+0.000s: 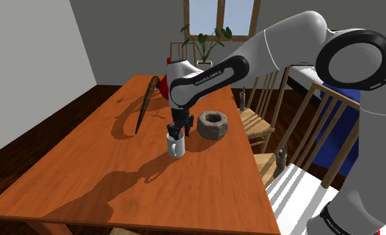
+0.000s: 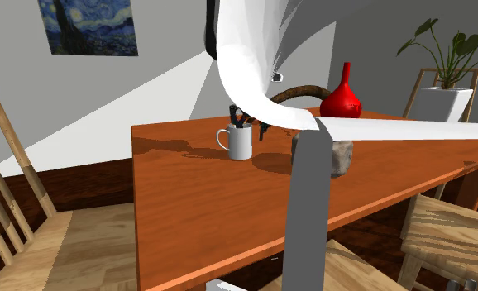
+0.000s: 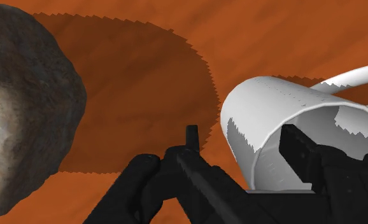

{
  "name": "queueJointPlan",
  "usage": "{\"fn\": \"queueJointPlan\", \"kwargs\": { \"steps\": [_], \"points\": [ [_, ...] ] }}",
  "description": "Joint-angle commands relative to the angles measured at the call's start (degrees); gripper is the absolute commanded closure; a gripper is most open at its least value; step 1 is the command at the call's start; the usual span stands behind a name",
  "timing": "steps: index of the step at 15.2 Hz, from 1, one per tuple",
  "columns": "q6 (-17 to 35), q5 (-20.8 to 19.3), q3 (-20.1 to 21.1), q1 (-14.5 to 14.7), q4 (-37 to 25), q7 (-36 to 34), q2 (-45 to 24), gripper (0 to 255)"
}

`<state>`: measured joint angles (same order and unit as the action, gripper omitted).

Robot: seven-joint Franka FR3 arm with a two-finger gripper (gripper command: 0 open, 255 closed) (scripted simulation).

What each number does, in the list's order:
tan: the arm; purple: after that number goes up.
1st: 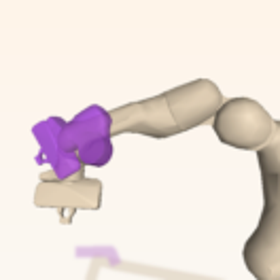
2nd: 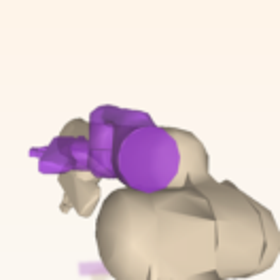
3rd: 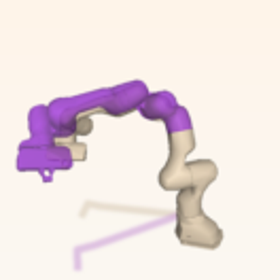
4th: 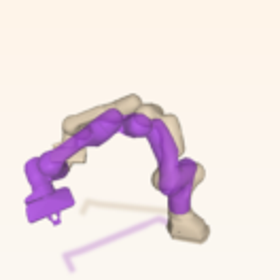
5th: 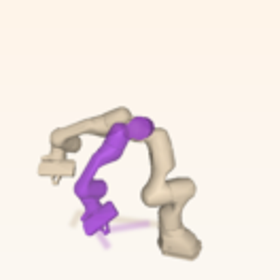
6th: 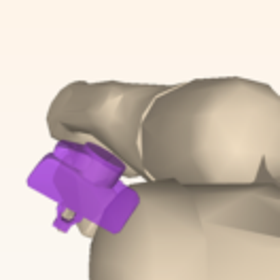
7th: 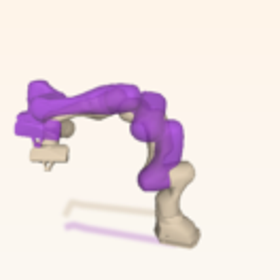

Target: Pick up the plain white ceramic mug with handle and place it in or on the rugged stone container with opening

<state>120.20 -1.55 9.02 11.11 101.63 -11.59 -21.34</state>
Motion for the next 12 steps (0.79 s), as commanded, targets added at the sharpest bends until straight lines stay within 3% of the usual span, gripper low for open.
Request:
{"fn": "queueJointPlan", "kwargs": {
  "steps": [1,12],
  "points": [
    [0.0,0.0,0.0,0.0,0.0,0.0,0.0,255],
    [-1.94,0.17,0.07,-0.05,-0.96,0.06,0.99,255]
  ]
}}
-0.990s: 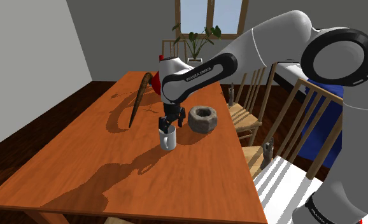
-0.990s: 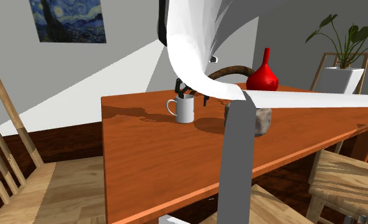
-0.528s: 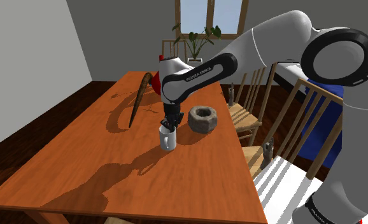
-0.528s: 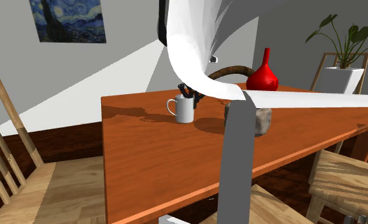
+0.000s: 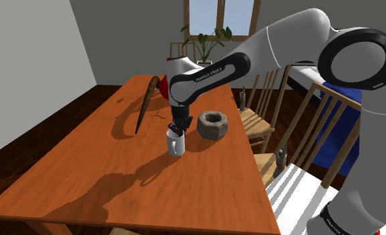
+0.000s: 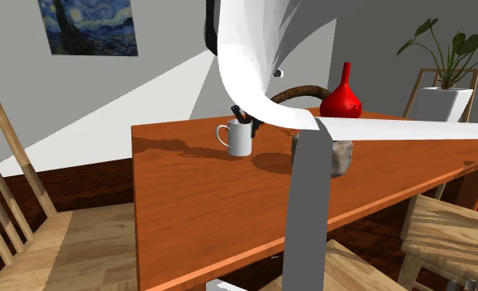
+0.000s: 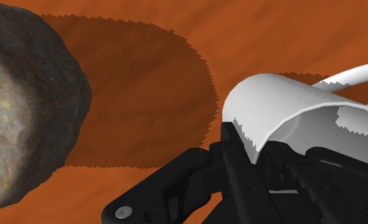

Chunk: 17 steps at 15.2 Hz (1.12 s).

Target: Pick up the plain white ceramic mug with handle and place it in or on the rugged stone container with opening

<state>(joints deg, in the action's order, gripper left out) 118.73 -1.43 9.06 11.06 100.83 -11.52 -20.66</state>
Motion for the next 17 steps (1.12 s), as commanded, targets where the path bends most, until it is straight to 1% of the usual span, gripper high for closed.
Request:
{"fn": "queueJointPlan", "kwargs": {
  "steps": [1,17],
  "points": [
    [-1.12,0.1,0.05,-0.02,-0.51,0.01,0.62,255],
    [-12.18,0.68,0.29,-0.12,-8.18,0.13,4.05,255]
  ]
}}
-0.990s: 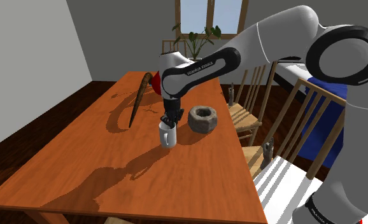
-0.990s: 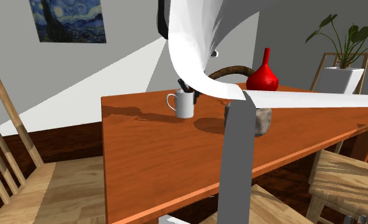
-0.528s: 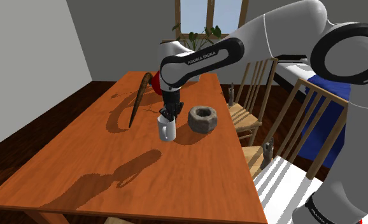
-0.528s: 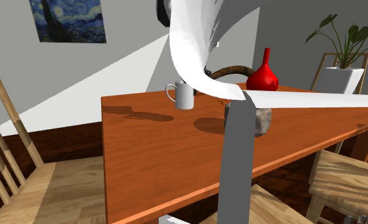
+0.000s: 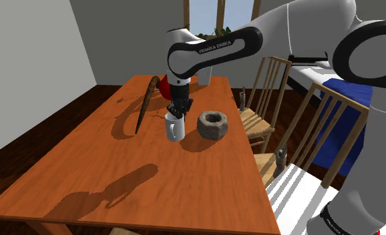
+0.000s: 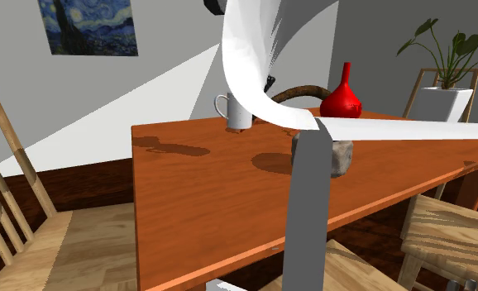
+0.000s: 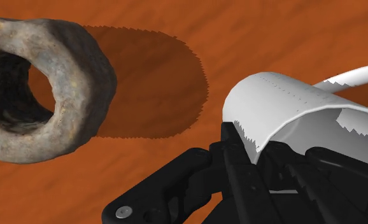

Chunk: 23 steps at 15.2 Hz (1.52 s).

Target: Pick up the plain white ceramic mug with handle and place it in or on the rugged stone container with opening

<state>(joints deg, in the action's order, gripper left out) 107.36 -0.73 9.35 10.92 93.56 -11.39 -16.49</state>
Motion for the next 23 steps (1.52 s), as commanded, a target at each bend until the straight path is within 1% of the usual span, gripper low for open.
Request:
{"fn": "queueJointPlan", "kwargs": {
  "steps": [1,13,18,23],
  "points": [
    [-1.54,0.01,0.01,0.02,-1.52,0.0,-0.01,255],
    [-10.17,0.08,0.11,0.15,-9.73,-0.13,0.42,255],
    [-9.9,0.88,-2.09,-3.95,-5.59,6.11,4.22,255],
    [-10.26,1.3,-4.6,-7.81,-3.46,12.46,6.6,255]
  ]
}}
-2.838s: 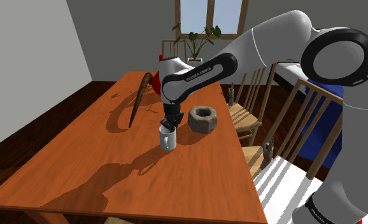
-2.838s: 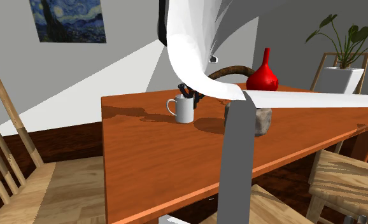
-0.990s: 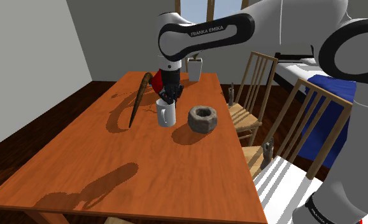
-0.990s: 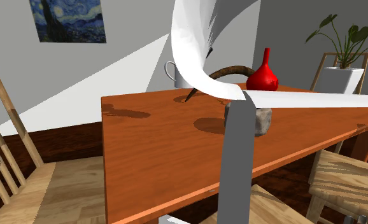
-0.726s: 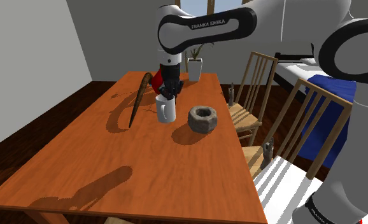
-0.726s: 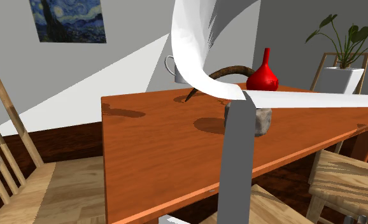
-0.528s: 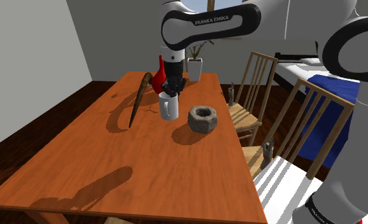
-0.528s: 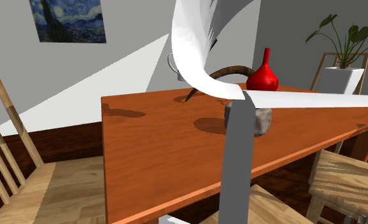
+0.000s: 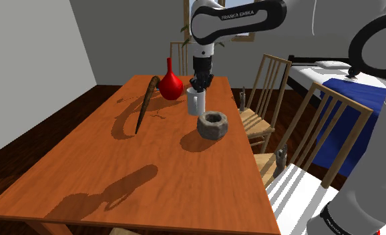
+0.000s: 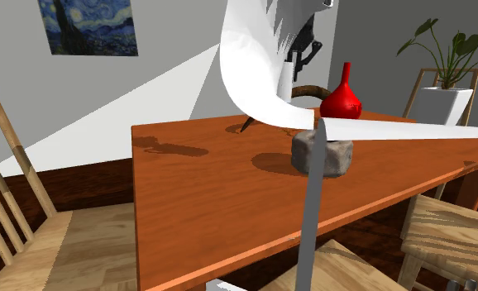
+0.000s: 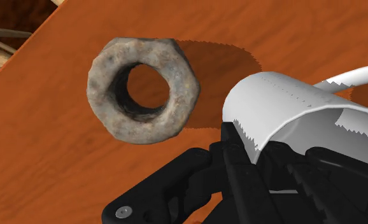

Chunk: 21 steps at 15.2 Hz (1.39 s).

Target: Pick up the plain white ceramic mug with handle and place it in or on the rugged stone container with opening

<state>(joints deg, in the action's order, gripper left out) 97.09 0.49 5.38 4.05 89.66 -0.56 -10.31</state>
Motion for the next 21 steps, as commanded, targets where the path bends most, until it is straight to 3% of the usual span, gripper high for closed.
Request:
{"fn": "queueJointPlan", "kwargs": {
  "steps": [1,8,21],
  "points": [
    [-0.12,0.13,-1.15,-1.7,0.64,2.9,0.72,255],
    [-1.47,0.29,-4.79,-6.68,0.04,11.5,1.32,255],
    [8.45,0.31,-4.79,-6.66,9.61,11.62,0.98,255]
  ]
}}
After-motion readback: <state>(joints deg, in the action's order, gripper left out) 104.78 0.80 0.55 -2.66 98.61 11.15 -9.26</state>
